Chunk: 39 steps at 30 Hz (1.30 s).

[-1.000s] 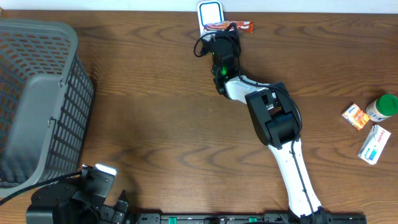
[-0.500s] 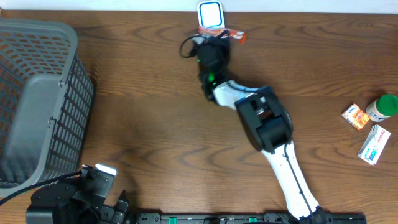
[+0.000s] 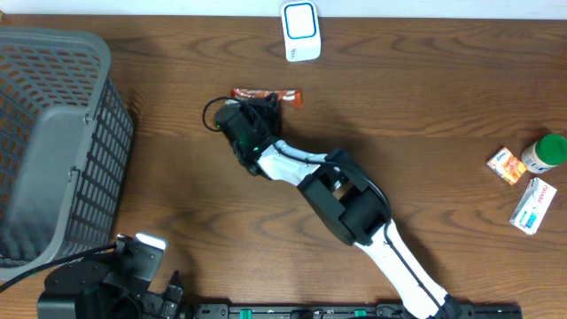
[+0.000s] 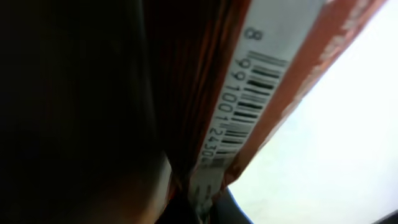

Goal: Scan the item barcode

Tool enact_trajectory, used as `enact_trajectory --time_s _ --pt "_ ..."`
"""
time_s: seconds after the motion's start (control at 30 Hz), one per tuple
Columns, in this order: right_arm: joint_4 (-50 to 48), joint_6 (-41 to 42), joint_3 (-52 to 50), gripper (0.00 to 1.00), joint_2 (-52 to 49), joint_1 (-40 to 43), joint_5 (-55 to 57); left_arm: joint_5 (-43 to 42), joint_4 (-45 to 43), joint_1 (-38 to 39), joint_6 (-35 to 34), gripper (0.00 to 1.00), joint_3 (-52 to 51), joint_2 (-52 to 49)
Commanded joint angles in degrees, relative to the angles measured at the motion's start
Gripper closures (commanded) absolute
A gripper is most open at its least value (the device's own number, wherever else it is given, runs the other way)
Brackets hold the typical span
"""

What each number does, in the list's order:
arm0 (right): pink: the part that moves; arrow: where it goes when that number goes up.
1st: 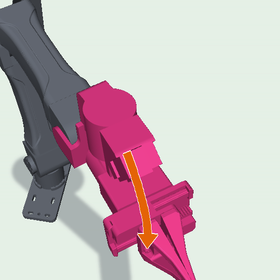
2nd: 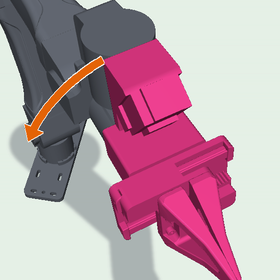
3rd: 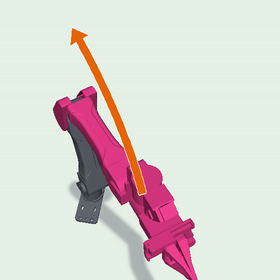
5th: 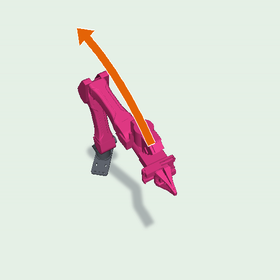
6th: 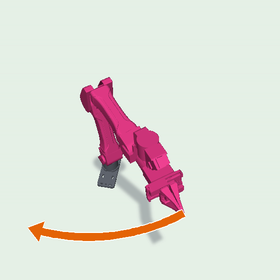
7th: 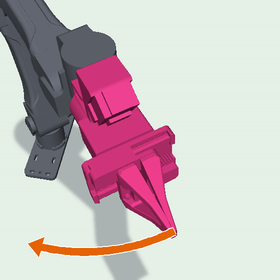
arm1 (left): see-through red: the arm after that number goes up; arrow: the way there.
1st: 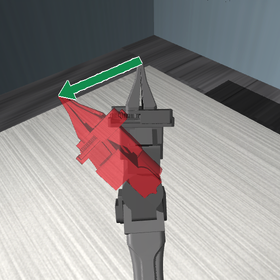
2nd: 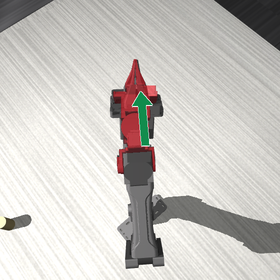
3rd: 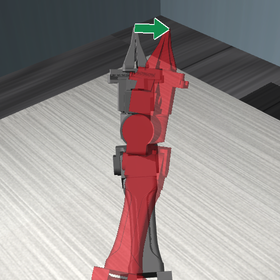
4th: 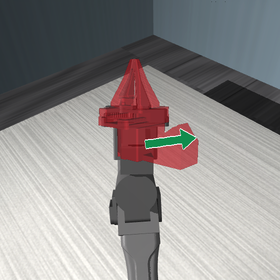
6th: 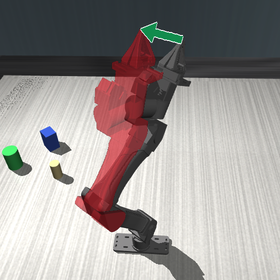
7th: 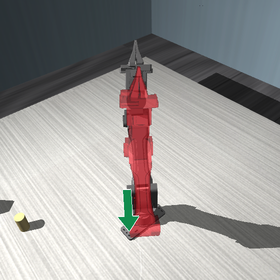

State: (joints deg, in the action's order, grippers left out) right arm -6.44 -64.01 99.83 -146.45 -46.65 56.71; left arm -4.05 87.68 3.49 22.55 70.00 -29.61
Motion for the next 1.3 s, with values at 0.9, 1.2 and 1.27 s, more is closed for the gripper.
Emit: enact_trajectory --time_s 0.9,1.2,1.27 --pt "42.0 54.9 -1.3 0.01 26.3 18.0 -86.4 0.7 0.2 0.1 0.3 0.05 0.3 0.2" --pt "45.2 31.9 -1.3 0.01 24.5 21.4 -83.4 0.7 0.1 0.1 0.3 0.05 0.3 0.2" --pt "44.3 29.7 -1.3 0.01 24.5 21.1 -84.1 0.7 0.2 0.1 0.3 0.05 0.3 0.2"
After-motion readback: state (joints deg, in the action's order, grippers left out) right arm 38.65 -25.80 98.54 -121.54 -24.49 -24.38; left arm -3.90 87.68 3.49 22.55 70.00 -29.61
